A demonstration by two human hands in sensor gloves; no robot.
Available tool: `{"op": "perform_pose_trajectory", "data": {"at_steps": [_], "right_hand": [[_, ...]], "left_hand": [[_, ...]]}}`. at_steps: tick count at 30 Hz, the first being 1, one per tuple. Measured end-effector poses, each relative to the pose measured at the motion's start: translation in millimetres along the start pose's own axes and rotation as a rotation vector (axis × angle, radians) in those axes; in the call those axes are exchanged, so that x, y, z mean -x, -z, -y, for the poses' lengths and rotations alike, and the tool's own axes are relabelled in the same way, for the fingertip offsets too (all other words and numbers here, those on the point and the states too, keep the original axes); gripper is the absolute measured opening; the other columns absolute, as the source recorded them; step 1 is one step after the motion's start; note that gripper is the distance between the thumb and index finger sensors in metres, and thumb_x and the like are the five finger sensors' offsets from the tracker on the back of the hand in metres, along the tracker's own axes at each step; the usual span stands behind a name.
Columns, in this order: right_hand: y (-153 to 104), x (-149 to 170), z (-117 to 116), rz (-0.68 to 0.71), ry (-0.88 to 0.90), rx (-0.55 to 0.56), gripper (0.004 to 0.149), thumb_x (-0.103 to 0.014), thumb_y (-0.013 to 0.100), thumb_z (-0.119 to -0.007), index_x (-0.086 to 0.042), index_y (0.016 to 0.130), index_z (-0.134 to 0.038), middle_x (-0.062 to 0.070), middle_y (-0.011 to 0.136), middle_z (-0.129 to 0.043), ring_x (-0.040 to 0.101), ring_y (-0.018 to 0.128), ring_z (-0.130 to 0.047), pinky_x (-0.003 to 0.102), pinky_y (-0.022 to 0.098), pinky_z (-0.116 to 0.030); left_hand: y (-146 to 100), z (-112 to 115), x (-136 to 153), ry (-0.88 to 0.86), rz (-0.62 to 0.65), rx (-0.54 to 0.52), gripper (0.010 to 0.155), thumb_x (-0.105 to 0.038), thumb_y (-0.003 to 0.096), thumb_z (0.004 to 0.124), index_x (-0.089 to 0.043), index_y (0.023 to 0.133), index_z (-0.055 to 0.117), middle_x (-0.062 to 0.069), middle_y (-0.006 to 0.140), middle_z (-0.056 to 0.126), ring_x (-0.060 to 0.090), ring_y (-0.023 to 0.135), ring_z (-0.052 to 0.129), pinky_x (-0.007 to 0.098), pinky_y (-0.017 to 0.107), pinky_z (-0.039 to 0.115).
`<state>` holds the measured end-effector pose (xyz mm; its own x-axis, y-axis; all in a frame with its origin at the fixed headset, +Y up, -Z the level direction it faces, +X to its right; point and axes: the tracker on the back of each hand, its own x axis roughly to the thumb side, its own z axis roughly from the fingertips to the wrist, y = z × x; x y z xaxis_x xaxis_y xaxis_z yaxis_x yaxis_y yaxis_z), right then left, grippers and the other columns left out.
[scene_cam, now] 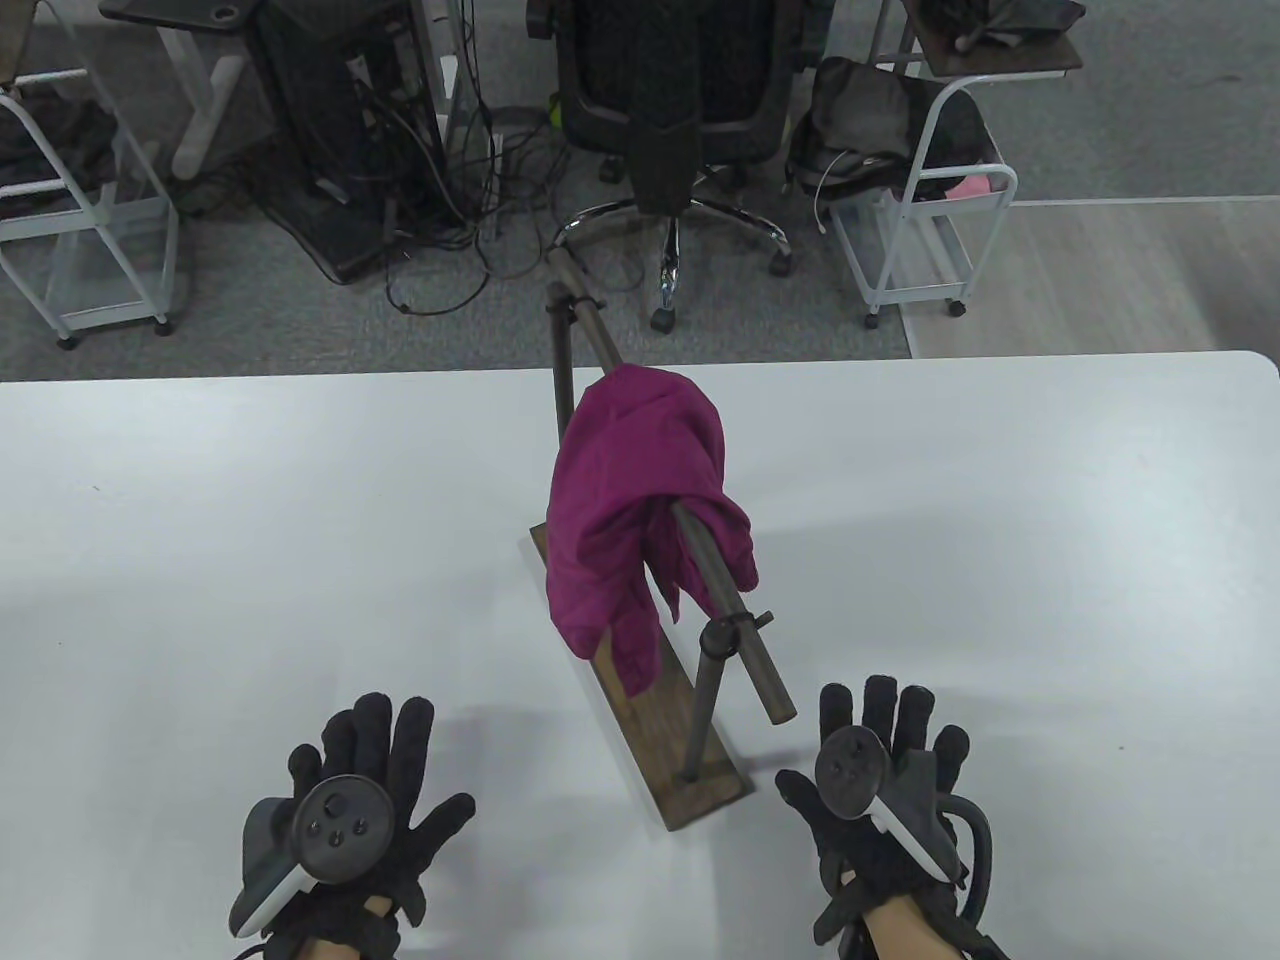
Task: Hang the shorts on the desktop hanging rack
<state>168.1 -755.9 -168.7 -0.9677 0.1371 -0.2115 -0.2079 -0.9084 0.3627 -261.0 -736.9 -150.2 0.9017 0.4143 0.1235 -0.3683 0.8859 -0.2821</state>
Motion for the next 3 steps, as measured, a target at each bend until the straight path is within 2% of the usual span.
{"op": "perform_pose_trajectory", "data": {"at_steps": [3], "right_hand": [[0.2,-0.3,-0.3,0.000,-0.001,-0.002,0.083,-0.066,0.052,-0.049,-0.041,0.095,0.017,-0.002,0.101,0.036,0.030,0.094,0.037,0.061,0.063,0.026]], "left_hand": [[1.2,2.0,-2.6,-0.002,0.018,0.009,0.087,-0.063,0.0575,0.059,-0.025,0.117,0.008,0.026,0.120,0.001,0.055,0.108,0.005,0.073,0.070,0.002]]}}
